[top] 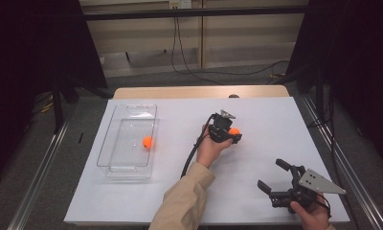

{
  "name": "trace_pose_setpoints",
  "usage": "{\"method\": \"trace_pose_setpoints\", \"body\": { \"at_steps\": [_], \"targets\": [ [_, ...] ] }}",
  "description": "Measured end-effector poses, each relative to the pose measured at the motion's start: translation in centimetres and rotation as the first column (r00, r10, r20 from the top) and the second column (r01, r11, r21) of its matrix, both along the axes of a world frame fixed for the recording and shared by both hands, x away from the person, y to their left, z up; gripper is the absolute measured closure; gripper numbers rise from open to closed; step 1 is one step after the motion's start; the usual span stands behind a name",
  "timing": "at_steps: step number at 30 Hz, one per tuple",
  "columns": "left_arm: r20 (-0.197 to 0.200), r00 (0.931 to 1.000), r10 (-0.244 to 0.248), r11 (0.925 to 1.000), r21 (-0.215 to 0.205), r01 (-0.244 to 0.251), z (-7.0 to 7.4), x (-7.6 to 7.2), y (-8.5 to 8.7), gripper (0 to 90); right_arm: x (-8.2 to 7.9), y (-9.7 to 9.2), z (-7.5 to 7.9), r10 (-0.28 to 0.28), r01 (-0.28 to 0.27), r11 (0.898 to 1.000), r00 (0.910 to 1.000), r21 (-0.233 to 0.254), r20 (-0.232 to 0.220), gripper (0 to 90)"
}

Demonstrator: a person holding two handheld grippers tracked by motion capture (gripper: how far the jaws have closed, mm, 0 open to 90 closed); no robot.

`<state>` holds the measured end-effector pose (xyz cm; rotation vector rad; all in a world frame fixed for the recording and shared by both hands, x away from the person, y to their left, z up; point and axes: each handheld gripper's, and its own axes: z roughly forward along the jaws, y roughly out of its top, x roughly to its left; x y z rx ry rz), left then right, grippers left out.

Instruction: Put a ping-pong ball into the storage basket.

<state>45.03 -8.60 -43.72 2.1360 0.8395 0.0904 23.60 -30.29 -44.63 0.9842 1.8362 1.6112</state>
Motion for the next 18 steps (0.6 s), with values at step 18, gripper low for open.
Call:
{"method": "trace_pose_setpoints", "body": {
  "at_steps": [18],
  "targets": [
    [0.001,1.0000,0.009,1.0000,0.004,-0.009,0.4,-0.6,1.6,51.1,0.0,0.0,0.0,0.000,0.000,1.000,1.0000,0.001,-0.001,1.2]
  ]
}}
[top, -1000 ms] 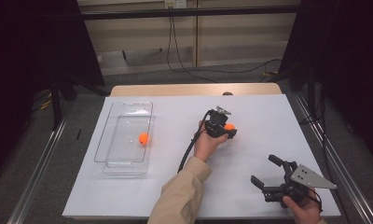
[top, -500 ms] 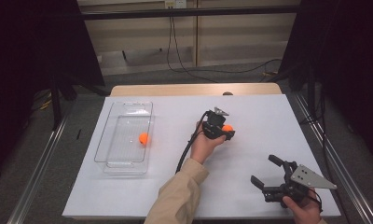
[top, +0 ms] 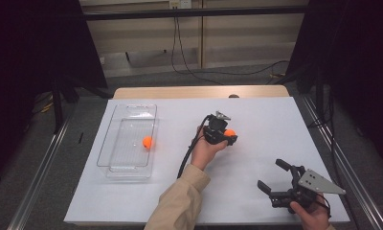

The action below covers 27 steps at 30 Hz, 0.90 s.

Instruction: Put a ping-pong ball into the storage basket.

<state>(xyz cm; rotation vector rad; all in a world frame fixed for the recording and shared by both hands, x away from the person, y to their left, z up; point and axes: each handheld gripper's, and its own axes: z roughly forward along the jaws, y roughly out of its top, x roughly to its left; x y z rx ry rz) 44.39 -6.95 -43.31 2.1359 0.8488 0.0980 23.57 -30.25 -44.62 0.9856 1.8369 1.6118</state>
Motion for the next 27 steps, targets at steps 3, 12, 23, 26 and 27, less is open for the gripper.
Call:
{"method": "trace_pose_setpoints", "body": {
  "at_steps": [3,12,23,26,27],
  "targets": [
    [0.003,1.0000,0.004,1.0000,0.001,-0.004,0.1,-0.1,0.4,51.1,0.0,0.0,0.0,0.001,-0.001,1.000,1.0000,0.000,-0.001,1.2],
    [0.000,0.9999,0.012,0.9999,0.005,-0.012,0.2,-0.3,1.2,51.0,0.0,0.0,0.0,0.000,0.000,1.000,1.0000,-0.001,-0.001,1.2],
    [0.001,0.9997,0.026,0.9996,0.008,-0.026,0.3,-0.4,2.1,51.0,0.0,0.0,0.0,0.000,0.000,1.000,1.0000,-0.002,0.000,1.2],
    [0.002,0.9996,0.027,0.9996,0.009,-0.027,0.3,-0.5,2.2,51.1,0.0,0.0,0.0,0.001,0.000,1.000,1.0000,-0.004,0.001,1.1],
    [0.000,0.9997,0.025,0.9996,0.011,-0.025,0.3,-0.5,2.3,51.0,0.0,0.0,0.0,0.000,0.000,1.000,1.0000,-0.003,0.000,1.1]
  ]
}}
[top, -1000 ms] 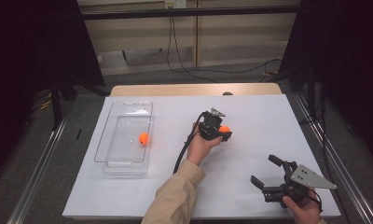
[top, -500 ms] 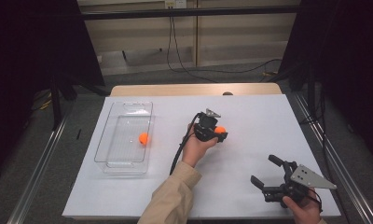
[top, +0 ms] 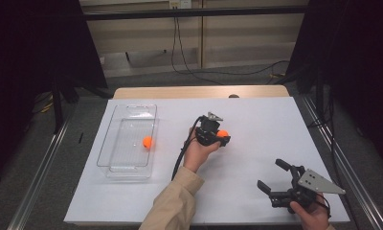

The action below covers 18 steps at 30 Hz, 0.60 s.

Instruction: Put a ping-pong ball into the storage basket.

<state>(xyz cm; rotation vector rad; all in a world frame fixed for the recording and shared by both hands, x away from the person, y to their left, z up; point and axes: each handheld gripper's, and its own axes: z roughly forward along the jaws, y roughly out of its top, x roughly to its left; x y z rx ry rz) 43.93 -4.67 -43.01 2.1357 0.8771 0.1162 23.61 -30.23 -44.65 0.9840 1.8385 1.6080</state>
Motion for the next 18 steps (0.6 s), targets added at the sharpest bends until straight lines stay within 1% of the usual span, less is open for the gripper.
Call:
{"method": "trace_pose_setpoints", "body": {
  "at_steps": [4,10,13,18],
  "targets": [
    [-0.006,1.0000,0.008,1.0000,-0.001,-0.008,-0.1,0.0,0.2,51.1,0.0,0.0,0.0,0.001,-0.001,1.000,1.0000,-0.001,0.001,1.2],
    [-0.003,0.9999,0.016,0.9999,-0.003,-0.016,-0.1,-0.1,0.6,51.0,0.0,0.0,0.0,0.000,0.000,1.000,1.0000,0.003,-0.001,1.2],
    [-0.008,0.9998,0.018,0.9998,0.007,-0.018,-0.2,-0.1,0.9,51.0,0.0,0.0,0.0,0.001,-0.001,1.000,1.0000,0.000,0.000,1.2],
    [-0.008,0.9997,0.022,0.9997,0.005,-0.022,-0.2,-0.1,1.2,51.0,0.0,0.0,0.0,0.000,0.000,1.000,1.0000,-0.001,0.001,1.2]
  ]
}}
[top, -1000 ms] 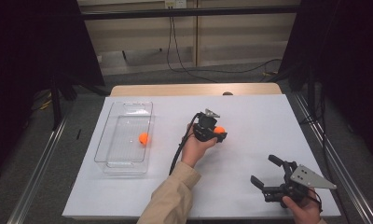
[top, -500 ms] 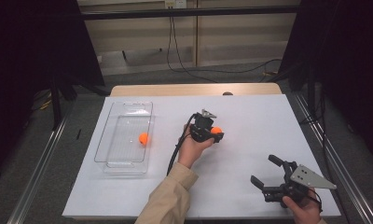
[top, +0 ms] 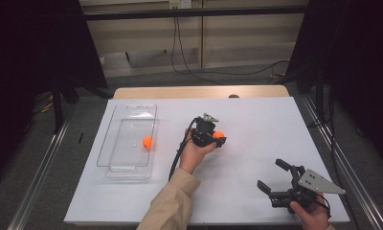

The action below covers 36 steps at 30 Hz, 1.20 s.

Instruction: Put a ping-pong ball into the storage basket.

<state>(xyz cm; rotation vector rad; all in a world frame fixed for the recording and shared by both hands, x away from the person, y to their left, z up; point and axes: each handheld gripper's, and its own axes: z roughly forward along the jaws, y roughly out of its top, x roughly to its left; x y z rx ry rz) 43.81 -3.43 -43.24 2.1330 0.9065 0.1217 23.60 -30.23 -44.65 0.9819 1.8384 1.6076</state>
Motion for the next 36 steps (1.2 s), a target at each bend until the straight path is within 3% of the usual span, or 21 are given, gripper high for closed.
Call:
{"method": "trace_pose_setpoints", "body": {
  "at_steps": [3,36],
  "targets": [
    [0.012,0.9999,0.004,0.9999,0.012,-0.005,0.02,-0.05,0.06,51.0,-0.01,0.00,0.01,0.000,0.000,1.000,1.0000,0.001,-0.001,1.1],
    [0.003,1.0000,-0.005,0.9999,0.015,0.005,0.43,-0.56,0.97,51.1,-0.07,-0.02,0.06,-0.001,0.001,1.000,1.0000,0.005,0.000,1.1]
  ]
}}
